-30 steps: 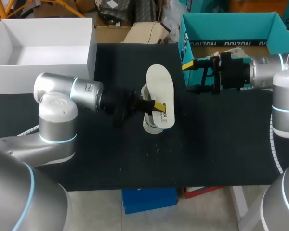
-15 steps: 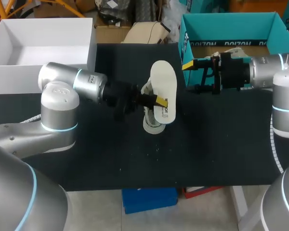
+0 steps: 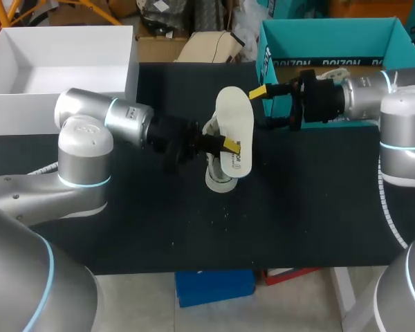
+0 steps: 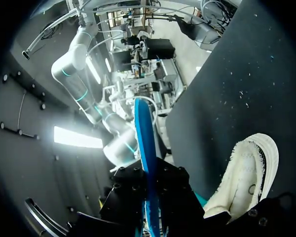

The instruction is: Take the shoe out of the shoebox, open the shoe tongue, remove and reinsert the insole, then place the shoe into the shoebox

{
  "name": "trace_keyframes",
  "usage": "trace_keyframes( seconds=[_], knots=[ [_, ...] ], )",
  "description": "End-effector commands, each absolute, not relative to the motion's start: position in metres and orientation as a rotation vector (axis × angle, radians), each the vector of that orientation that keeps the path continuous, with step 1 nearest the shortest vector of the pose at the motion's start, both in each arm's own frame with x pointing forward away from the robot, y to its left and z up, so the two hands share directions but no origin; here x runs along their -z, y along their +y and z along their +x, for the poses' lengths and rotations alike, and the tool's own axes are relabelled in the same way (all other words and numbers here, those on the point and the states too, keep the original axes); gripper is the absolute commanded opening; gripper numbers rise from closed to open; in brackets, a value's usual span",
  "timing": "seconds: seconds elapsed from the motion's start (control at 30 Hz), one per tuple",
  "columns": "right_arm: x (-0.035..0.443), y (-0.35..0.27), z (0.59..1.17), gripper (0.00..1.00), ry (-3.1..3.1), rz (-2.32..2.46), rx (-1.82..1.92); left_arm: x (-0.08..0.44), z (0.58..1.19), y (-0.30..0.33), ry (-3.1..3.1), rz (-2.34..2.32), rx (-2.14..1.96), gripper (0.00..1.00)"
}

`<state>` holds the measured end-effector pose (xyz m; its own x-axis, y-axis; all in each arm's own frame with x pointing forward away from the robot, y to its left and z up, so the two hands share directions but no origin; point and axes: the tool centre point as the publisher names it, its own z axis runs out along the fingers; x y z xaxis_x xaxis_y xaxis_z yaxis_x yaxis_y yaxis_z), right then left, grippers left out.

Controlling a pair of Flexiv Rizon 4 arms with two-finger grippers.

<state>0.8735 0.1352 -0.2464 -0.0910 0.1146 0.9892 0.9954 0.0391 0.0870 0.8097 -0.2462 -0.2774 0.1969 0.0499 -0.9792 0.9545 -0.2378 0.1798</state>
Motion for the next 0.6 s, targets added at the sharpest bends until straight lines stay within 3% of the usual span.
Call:
trace_keyframes(
  seconds=[0.03,0.43,0.53,0.57,0.6],
  knots=[
    [0.253,0.140,0.873,1.00,-1.375,-1.206,1.181,0.278,0.810,-0.247,0.996,1.518,1.191,0.00],
    [0.258,0.155,0.866,1.00,-1.375,-1.182,1.173,0.278,0.810,-0.247,0.996,1.518,1.191,0.00],
    [0.258,0.158,0.868,0.78,-1.376,-1.181,1.172,0.278,0.810,-0.247,0.996,1.518,1.191,0.00],
    [0.258,0.159,0.868,0.60,-1.378,-1.179,1.171,0.278,0.810,-0.247,0.996,1.518,1.191,0.00],
    [0.258,0.160,0.868,0.48,-1.381,-1.178,1.169,0.278,0.810,-0.247,0.996,1.518,1.191,0.00]
  ],
)
